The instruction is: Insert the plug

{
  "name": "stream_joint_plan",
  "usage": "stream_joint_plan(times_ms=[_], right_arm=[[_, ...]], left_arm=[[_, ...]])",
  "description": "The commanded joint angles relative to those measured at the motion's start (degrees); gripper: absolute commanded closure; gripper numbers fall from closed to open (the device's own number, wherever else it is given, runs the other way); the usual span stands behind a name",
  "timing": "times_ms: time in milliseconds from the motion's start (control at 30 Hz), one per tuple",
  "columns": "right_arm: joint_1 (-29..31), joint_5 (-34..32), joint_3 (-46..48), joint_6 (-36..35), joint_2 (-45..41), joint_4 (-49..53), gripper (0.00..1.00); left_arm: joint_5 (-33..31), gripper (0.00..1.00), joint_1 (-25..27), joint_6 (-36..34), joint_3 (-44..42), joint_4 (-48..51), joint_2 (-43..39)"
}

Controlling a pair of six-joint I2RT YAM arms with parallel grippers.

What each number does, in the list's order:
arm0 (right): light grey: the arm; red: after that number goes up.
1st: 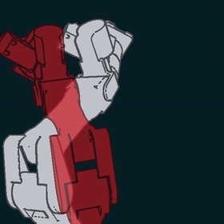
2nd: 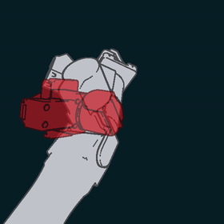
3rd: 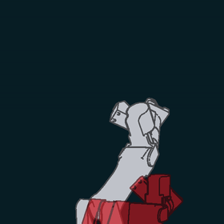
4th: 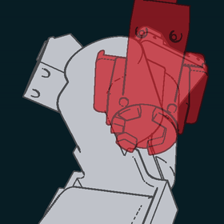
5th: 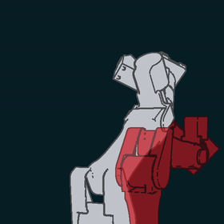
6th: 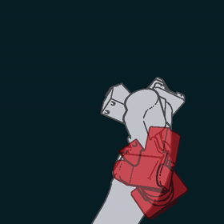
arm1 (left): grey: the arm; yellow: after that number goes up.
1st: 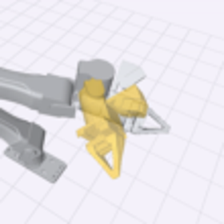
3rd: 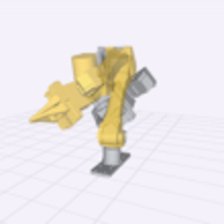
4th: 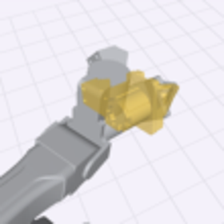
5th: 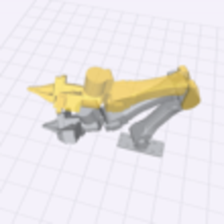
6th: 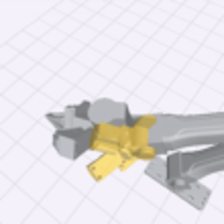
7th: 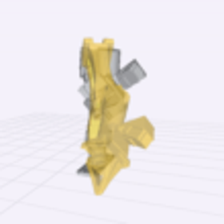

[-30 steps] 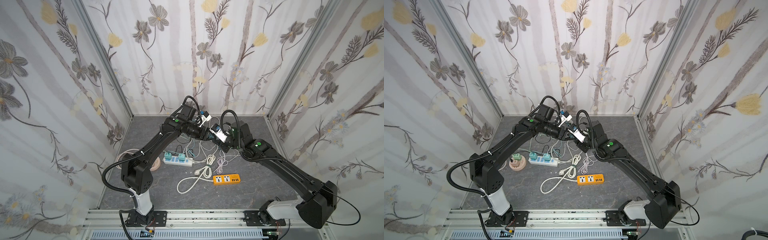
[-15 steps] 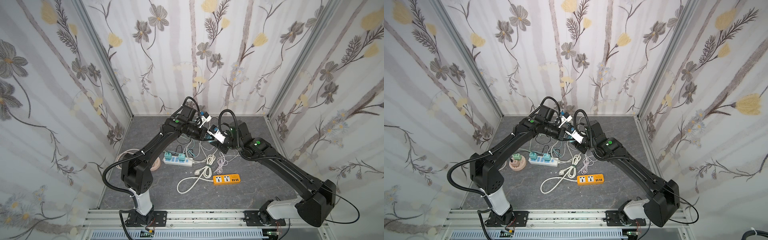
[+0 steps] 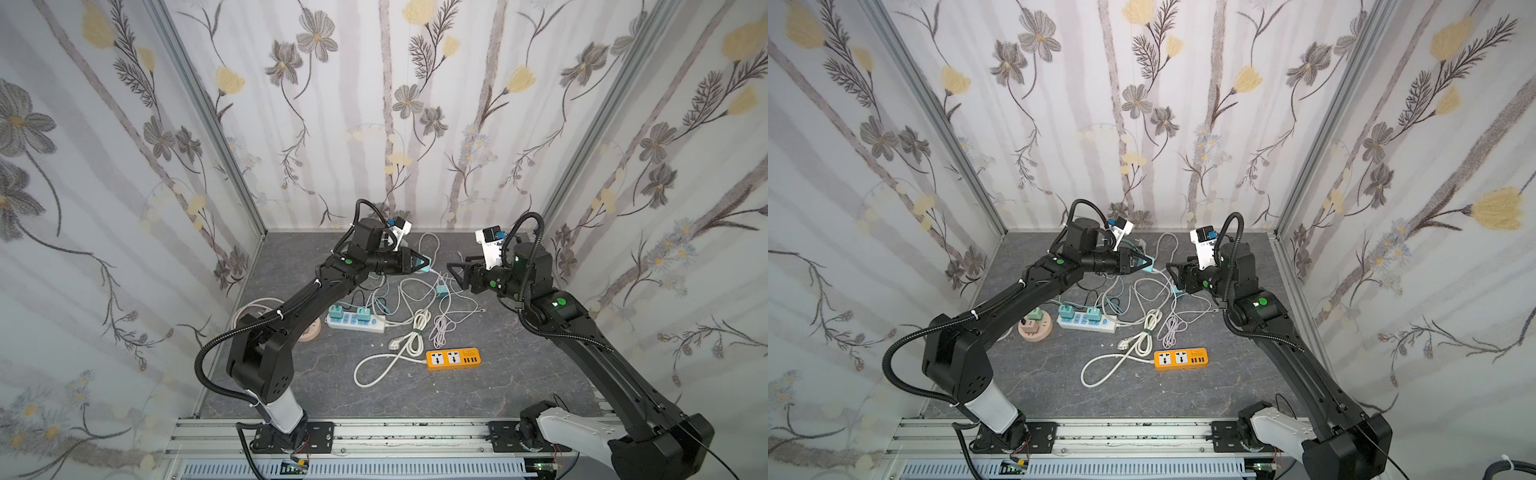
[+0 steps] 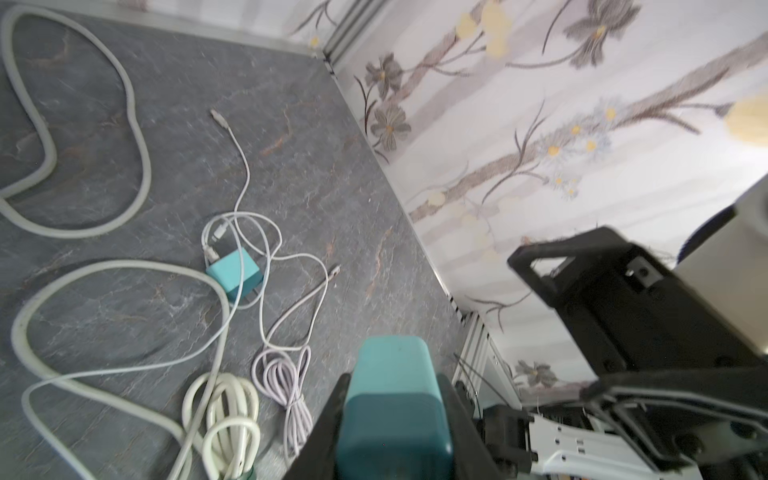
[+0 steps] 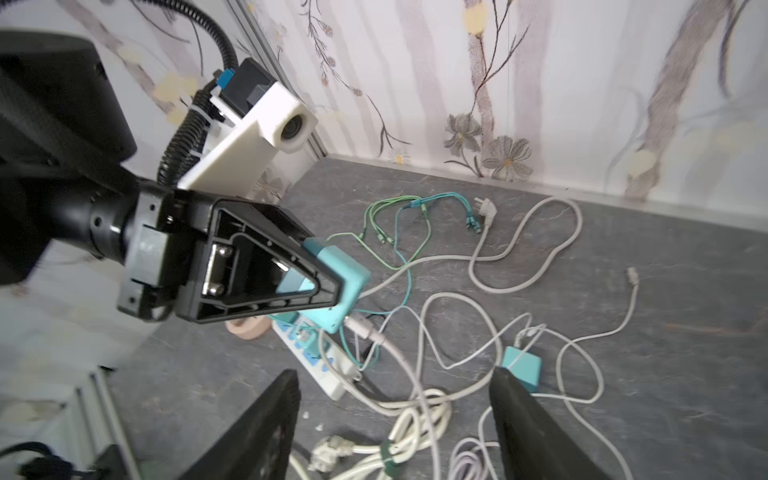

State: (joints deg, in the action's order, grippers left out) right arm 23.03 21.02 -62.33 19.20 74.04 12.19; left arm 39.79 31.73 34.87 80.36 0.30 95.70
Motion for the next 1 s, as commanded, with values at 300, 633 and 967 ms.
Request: stream_joint_plan(times_ms=[300,633,967], right_arm=[[-0.1,19.2,-4.5,27.9,8.0,-14.2,0.29],[-1.8,21.5,-9.6,29.4,12.5,-23.4,0.47],[-9.6,36.1,-11.7,10.6,8.0,-2.2,0.44]], left_arm=[[-1.2,1.0,1.2,32.9,0.2,-41.8,3.2],[-1.8,1.0,2.6,31.9,-1.7,-43.9,1.5],[7.6,1.0,1.0,19.0,-0.7,-38.3,0.3]])
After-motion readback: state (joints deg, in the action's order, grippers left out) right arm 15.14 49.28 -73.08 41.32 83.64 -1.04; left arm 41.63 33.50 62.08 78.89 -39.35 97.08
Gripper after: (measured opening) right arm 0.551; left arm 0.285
